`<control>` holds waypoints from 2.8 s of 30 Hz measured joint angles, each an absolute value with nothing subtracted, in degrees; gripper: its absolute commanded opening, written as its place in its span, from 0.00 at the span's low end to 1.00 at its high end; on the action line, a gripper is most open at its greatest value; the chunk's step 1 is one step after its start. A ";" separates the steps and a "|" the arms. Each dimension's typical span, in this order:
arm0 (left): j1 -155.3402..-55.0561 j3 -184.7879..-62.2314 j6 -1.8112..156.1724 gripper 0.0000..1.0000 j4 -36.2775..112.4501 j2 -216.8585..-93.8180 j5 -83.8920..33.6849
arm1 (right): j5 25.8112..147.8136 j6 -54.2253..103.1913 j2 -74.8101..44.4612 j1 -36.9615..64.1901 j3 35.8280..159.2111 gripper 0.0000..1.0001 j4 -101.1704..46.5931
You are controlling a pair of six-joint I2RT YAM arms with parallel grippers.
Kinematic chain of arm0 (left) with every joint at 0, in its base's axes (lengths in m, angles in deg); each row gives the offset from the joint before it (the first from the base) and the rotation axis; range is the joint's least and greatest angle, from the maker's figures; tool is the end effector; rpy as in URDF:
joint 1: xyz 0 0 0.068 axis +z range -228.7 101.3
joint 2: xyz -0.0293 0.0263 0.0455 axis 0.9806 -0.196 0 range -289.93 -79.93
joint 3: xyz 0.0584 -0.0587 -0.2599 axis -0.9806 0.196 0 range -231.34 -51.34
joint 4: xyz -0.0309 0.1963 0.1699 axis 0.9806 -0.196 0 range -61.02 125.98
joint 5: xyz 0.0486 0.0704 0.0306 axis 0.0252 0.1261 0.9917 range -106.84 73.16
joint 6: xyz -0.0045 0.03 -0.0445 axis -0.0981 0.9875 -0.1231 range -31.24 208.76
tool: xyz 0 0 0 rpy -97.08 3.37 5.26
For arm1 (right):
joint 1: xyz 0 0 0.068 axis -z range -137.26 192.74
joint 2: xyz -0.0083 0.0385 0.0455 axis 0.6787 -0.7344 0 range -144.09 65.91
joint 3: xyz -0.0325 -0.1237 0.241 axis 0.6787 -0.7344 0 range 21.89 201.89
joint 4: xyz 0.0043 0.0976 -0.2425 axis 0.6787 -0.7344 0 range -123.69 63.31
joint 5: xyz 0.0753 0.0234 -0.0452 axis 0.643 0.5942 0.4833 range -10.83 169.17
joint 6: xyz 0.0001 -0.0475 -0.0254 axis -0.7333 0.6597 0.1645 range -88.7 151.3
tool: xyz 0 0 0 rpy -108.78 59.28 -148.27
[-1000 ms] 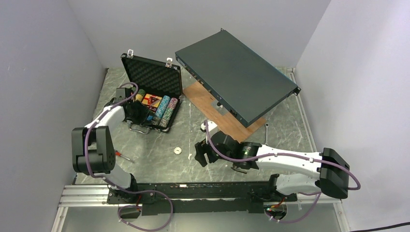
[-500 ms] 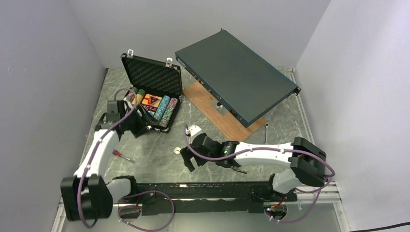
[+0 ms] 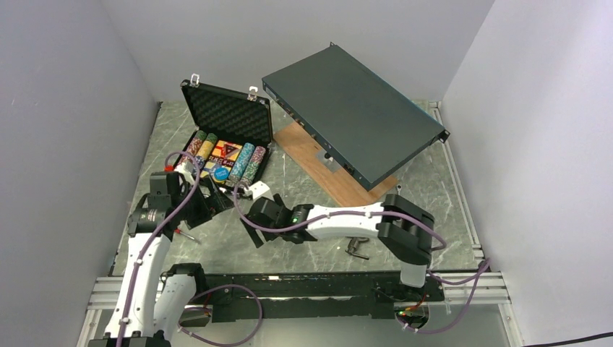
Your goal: Pack up texas hold em set
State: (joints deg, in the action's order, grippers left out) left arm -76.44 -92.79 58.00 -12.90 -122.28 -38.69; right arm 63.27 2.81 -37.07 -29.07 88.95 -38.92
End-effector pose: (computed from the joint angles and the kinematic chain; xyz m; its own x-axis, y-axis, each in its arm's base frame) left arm 0.1403 -0.0077 0.2657 -0.7597 -0.5050 -0.4097 -0.2152 0.7898 -0.5744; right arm 0.1295 0.3628 0.1951 -0.6129 -0.3958 -0.6839 -0.6420 0.7540 0.1390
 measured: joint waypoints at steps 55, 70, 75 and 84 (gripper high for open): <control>-76.44 -93.97 55.31 0.94 -18.36 -127.77 -26.30 | 61.43 5.58 -50.95 -25.97 98.79 0.54 -39.97; -76.44 -93.67 54.87 0.94 -19.52 -126.10 -27.13 | 61.76 6.70 -50.34 -26.40 97.87 0.50 -39.82; -76.44 -93.67 54.83 0.94 -19.63 -125.71 -27.13 | 61.74 6.70 -50.34 -26.51 97.87 0.50 -39.82; -76.44 -92.73 54.46 0.94 -19.70 -125.51 -27.56 | 61.63 6.68 -49.97 -26.75 96.91 0.48 -38.83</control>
